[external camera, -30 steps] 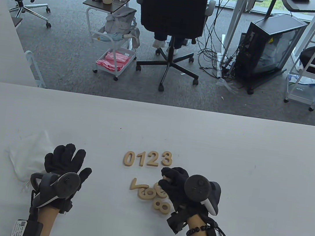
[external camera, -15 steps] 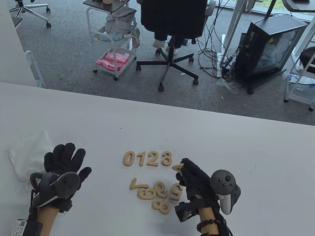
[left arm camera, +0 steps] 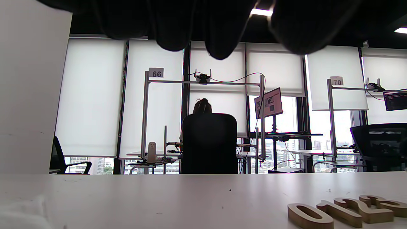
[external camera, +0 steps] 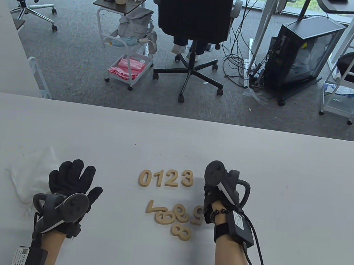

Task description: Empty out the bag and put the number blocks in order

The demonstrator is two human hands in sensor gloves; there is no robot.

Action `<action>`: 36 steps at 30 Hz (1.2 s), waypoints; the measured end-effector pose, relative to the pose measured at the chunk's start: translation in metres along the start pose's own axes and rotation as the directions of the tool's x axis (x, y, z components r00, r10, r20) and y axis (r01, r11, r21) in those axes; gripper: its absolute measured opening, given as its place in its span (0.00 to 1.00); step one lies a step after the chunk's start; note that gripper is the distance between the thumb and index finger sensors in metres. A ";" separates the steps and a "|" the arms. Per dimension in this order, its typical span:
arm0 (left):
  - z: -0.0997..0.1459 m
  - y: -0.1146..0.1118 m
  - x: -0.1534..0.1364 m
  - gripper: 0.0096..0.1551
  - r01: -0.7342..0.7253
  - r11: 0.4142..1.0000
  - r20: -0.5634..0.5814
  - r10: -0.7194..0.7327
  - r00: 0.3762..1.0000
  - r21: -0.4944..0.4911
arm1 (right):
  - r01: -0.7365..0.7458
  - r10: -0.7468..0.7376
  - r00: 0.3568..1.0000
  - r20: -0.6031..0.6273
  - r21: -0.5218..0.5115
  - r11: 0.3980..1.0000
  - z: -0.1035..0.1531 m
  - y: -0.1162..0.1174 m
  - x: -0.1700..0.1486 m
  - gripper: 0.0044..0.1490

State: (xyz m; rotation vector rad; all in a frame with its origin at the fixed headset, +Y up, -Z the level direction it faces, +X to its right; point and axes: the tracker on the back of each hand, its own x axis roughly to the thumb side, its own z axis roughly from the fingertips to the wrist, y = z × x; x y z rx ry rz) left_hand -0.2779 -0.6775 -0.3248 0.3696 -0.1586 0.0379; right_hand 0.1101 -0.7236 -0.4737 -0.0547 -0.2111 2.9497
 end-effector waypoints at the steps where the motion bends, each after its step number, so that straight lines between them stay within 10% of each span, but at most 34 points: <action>1: 0.000 0.000 0.000 0.40 0.000 1.000 0.000 0.000 1.000 0.000 | -0.022 0.022 1.000 0.000 0.007 1.000 -0.003 0.004 0.004 0.27; 36: 0.000 0.000 -0.002 0.40 0.002 1.000 -0.007 -0.003 1.000 -0.001 | -0.236 0.202 0.969 0.145 0.279 0.931 -0.018 0.041 0.016 0.32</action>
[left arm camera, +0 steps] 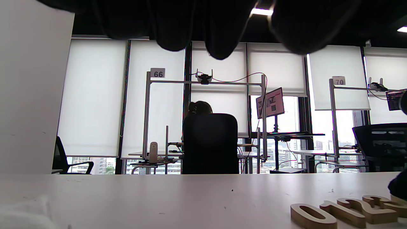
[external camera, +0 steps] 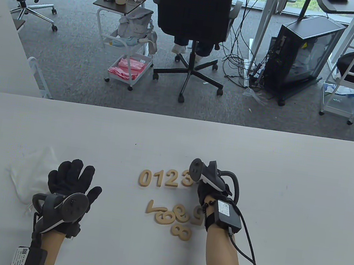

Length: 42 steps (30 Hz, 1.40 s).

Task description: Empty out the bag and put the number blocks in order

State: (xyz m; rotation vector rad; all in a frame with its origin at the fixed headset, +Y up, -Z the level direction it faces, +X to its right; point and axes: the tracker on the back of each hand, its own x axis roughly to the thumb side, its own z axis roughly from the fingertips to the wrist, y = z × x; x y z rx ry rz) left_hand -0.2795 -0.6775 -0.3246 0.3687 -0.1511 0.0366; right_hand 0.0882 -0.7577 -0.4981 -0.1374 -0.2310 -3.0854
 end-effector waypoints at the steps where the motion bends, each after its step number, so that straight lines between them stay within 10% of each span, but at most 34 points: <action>1: 0.000 0.000 0.000 0.40 0.000 1.000 0.000 0.000 1.000 0.000 | 0.009 -0.009 1.000 -0.003 0.002 1.000 0.000 0.000 0.000 0.32; 14: -0.001 0.000 0.001 0.40 -0.001 1.000 0.004 0.001 1.000 -0.005 | 0.116 -0.115 0.993 0.030 -0.049 0.992 0.016 -0.023 -0.012 0.36; 27: 0.000 -0.001 0.004 0.40 -0.006 1.000 0.021 0.006 1.000 0.002 | 0.253 -0.219 0.939 0.266 -0.100 0.962 0.119 -0.056 -0.024 0.39; 42: -0.001 -0.007 0.005 0.40 0.010 1.000 0.024 -0.010 1.000 -0.020 | 0.115 -0.100 0.939 0.329 -0.026 0.993 0.134 -0.006 -0.004 0.42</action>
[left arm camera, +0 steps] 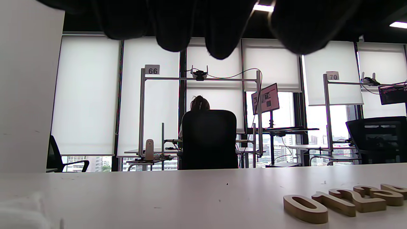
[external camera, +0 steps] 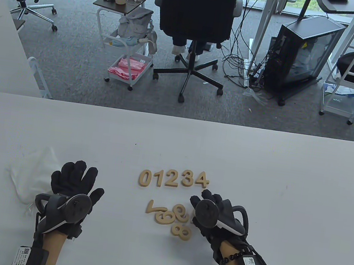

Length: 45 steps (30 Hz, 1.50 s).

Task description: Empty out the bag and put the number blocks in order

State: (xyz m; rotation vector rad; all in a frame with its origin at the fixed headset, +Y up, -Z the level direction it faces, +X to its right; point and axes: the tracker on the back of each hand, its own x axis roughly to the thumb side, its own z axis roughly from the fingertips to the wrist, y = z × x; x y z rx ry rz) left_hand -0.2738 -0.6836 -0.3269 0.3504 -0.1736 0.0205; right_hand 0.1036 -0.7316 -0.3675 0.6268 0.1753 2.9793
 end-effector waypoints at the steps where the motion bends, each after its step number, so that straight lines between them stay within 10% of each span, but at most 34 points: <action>1: 0.000 0.000 0.000 0.40 0.001 1.000 -0.001 -0.001 1.000 -0.002 | -0.003 0.003 1.000 0.000 0.008 1.000 -0.002 0.004 0.000 0.43; 25: 0.000 -0.002 0.001 0.40 0.002 1.000 -0.006 -0.002 1.000 -0.022 | -0.034 0.038 0.999 -0.032 0.120 0.992 -0.022 0.040 -0.010 0.38; 34: -0.001 -0.002 0.000 0.40 0.002 1.000 -0.011 -0.002 1.000 -0.023 | -0.066 0.069 0.995 -0.065 0.053 0.996 -0.020 0.036 -0.011 0.36; 45: -0.001 -0.001 -0.001 0.40 0.002 1.000 -0.011 -0.003 1.000 -0.014 | 0.239 -0.259 0.956 -0.142 -0.139 0.961 -0.001 0.011 -0.048 0.38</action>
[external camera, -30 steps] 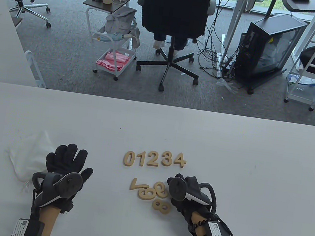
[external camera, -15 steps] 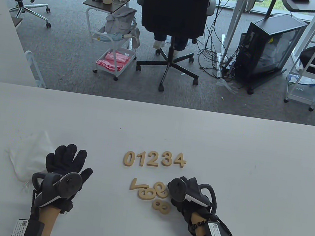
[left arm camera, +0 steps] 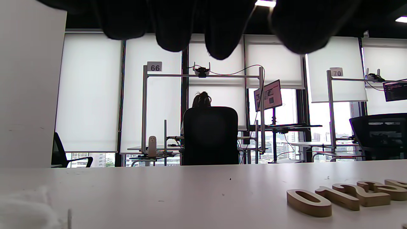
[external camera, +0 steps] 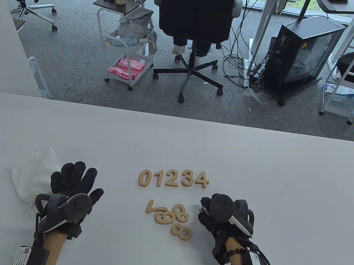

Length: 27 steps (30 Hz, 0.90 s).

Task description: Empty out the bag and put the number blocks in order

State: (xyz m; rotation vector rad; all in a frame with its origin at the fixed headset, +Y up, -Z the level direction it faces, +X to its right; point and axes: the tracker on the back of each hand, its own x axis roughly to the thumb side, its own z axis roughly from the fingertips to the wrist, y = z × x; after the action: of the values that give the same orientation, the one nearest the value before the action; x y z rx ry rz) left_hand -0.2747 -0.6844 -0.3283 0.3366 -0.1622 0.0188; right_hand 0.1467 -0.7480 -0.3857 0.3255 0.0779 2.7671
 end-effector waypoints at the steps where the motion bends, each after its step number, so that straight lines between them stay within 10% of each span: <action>1: 0.000 0.000 0.000 0.40 0.000 1.000 0.000 0.000 1.000 0.001 | 0.015 -0.015 1.000 0.000 -0.002 1.000 0.001 -0.003 -0.003 0.38; 16: 0.001 0.002 -0.003 0.40 0.001 1.000 -0.008 -0.001 1.000 0.019 | 0.554 -0.561 0.827 -0.023 -0.130 0.822 0.013 -0.037 -0.039 0.37; 27: 0.001 0.003 -0.005 0.40 0.002 1.000 -0.014 -0.002 1.000 0.028 | 0.343 -0.370 0.929 -0.011 -0.349 0.872 0.014 -0.053 -0.029 0.31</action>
State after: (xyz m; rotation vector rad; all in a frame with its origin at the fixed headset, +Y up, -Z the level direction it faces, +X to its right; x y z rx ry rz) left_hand -0.2801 -0.6819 -0.3271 0.3642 -0.1474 0.0213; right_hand 0.1941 -0.7084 -0.3836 0.0964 -0.2946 2.3651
